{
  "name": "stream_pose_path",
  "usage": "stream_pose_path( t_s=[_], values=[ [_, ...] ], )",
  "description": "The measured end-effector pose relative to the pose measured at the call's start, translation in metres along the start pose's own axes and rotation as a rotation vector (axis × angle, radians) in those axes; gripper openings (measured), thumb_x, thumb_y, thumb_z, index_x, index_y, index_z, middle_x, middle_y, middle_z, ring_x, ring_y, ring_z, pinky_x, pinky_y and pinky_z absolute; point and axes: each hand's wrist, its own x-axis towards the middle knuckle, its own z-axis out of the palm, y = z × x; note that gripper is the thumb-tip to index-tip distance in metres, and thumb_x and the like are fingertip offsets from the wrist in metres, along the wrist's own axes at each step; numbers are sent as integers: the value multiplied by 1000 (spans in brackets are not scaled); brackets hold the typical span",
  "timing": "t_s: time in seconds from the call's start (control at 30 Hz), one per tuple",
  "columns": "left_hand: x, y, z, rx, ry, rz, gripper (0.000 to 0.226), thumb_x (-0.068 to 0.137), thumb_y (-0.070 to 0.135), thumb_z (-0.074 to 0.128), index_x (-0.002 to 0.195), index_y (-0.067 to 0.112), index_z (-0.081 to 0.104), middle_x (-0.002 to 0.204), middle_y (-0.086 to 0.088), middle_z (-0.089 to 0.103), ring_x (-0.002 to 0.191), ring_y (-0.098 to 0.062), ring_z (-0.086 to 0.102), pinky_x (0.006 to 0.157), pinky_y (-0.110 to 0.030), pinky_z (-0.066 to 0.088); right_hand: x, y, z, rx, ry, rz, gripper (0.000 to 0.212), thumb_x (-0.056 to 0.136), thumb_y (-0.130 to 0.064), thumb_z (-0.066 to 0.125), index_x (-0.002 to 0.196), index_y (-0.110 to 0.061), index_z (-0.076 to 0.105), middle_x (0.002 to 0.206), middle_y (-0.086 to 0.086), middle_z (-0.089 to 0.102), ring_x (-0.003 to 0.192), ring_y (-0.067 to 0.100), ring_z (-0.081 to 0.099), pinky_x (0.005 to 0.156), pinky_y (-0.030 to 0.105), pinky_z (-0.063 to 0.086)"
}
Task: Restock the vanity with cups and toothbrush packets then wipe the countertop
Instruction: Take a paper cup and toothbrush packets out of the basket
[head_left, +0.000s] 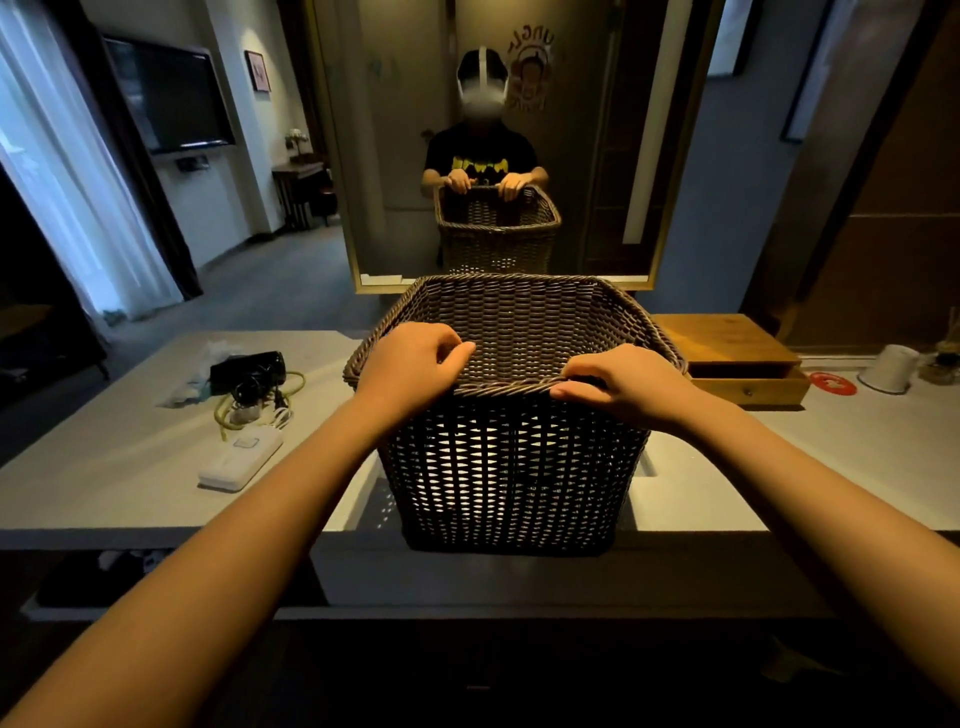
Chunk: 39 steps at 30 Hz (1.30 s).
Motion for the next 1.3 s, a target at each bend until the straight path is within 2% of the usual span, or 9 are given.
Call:
stream_pose_path(
  t_s=[0.1,0.2,0.37,0.47,0.57,0.7,0.93,1.13,1.3],
  values=[
    [31,-23,-3,131,-11,-151,43,82,38,60,118,14,59,115,-10,65,108,-26,55,90,-45,48,0,0,0,8,-5,5,62,72,-68,28,98,-24,64,86,-3,67,79,13,59,68,31,49],
    [54,-47,-5,176,-142,-293,56,77,40,65,125,13,52,125,-15,58,117,-34,48,95,-49,43,3,1,-3,52,-65,7,59,72,-67,32,95,-23,65,85,-4,66,79,13,59,69,30,49],
    [73,-71,-2,123,-309,-417,45,78,33,66,113,7,56,116,-15,62,101,-28,56,74,-33,40,21,15,-13,223,-241,-7,60,75,-63,39,91,-13,69,85,11,67,79,22,61,74,37,49],
    [84,-81,-1,107,-323,-508,52,78,34,67,118,3,54,112,-15,60,97,-27,54,73,-31,37,42,29,-17,281,-323,33,52,76,-62,40,83,-19,69,77,6,65,69,11,56,69,24,44],
    [92,-90,1,-54,-402,-599,57,78,42,66,118,3,56,117,-15,60,94,-22,52,76,-30,37,71,40,-14,231,-401,-10,51,79,-58,40,96,-18,68,87,-2,67,76,5,59,70,15,45],
    [103,-100,6,-224,-423,-737,48,80,39,64,115,6,58,121,-13,59,95,-21,55,80,-32,40,117,56,1,32,-540,-87,50,89,-50,44,111,-9,60,108,9,66,96,21,59,89,35,46],
    [111,-104,14,-183,-413,-773,29,85,30,59,101,6,64,104,-11,65,76,-14,57,71,-26,42,184,77,45,-182,-806,-122,62,88,-53,45,119,0,52,119,21,61,107,35,57,93,42,46],
    [111,-101,13,-122,-413,-779,30,86,32,57,99,6,65,94,-10,66,71,-12,57,59,-22,40,217,88,96,-350,-1008,-153,31,91,-40,51,86,-10,59,83,5,58,89,25,51,76,30,36],
    [108,-101,11,-122,-409,-757,26,86,36,57,94,14,67,90,-6,68,78,-14,62,69,-25,45,224,94,128,-347,-1161,-134,38,91,-26,54,119,-2,58,125,17,60,113,29,55,95,35,42]
  ],
)
